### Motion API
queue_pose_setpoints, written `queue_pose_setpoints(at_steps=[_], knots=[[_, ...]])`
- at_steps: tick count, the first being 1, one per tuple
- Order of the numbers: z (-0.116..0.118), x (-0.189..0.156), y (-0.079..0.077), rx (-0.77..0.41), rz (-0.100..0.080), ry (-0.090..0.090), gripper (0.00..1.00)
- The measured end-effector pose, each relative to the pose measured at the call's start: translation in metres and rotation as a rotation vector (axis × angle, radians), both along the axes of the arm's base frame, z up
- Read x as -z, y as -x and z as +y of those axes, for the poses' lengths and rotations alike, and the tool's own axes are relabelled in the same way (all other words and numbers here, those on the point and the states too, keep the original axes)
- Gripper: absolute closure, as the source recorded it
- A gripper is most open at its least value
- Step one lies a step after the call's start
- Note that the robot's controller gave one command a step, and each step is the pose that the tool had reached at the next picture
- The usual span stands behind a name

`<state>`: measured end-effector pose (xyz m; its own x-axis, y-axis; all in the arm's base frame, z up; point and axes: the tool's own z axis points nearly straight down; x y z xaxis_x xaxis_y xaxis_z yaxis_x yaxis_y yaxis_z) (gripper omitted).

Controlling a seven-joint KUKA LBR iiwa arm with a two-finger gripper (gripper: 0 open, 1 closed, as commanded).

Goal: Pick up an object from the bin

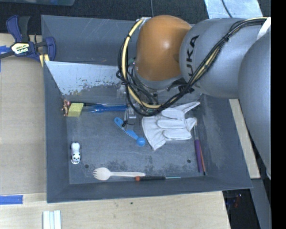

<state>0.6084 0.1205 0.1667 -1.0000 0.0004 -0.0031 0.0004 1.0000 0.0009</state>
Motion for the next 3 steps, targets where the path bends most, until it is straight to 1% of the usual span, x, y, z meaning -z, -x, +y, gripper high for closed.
queue_pose_setpoints(at_steps=[1, 2, 3], knots=[[-0.031, 0.099, 0.021, 0.148, 0.003, 0.0, 0.0], [-0.024, 0.046, 0.026, 0.421, -0.011, -0.006, 0.0], [-0.046, 0.067, 0.023, 0.319, -0.001, -0.001, 0.0]])
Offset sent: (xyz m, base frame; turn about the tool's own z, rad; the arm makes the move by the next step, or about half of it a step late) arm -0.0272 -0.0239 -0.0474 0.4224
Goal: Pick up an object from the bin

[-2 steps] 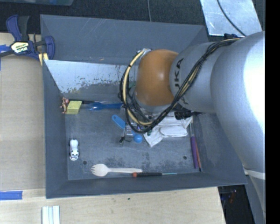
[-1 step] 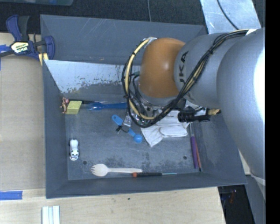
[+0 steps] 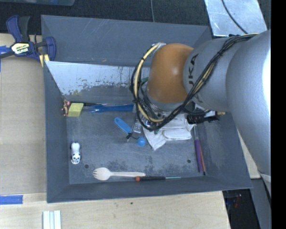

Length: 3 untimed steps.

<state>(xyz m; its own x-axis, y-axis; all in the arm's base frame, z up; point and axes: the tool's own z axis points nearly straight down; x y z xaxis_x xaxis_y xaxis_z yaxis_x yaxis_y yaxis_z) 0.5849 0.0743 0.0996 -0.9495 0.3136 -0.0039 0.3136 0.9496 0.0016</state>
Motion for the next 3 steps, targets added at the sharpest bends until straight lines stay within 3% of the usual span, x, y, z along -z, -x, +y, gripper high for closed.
queue_pose_setpoints(at_steps=[1, 2, 3], knots=[[0.0045, 0.0285, 0.0065, 0.292, -0.009, -0.005, 0.0], [0.0121, 0.0272, 0.0108, 0.34, -0.007, -0.004, 1.0], [0.0121, 0.0272, 0.0108, 0.341, -0.007, -0.004, 1.0]])
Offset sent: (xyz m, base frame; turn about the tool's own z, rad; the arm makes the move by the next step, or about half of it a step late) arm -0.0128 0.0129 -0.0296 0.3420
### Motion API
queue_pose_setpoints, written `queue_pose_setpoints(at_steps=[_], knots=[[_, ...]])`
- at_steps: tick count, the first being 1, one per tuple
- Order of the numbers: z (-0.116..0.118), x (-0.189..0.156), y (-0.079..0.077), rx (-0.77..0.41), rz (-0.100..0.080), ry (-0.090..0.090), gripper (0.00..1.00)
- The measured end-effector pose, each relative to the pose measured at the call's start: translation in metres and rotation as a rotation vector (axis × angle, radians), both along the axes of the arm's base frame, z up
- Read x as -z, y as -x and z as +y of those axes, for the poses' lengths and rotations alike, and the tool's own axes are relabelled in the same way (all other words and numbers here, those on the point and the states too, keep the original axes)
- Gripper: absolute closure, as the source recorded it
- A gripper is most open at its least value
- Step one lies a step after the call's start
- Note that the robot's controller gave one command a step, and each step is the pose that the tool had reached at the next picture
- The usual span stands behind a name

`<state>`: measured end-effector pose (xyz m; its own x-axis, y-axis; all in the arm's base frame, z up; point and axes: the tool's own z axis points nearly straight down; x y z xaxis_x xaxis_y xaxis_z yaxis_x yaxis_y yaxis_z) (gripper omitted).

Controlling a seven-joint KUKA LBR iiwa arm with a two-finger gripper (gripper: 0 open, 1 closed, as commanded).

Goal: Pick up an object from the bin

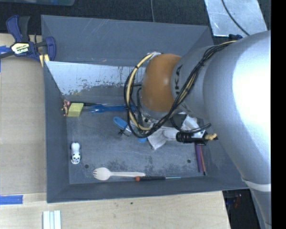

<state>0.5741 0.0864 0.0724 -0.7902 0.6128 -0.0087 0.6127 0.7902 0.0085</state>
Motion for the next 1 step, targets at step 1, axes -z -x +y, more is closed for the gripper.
queue_pose_setpoints(at_steps=[1], knots=[[-0.0005, -0.0114, 0.0022, 0.0, 0.004, 0.001, 1.0]])
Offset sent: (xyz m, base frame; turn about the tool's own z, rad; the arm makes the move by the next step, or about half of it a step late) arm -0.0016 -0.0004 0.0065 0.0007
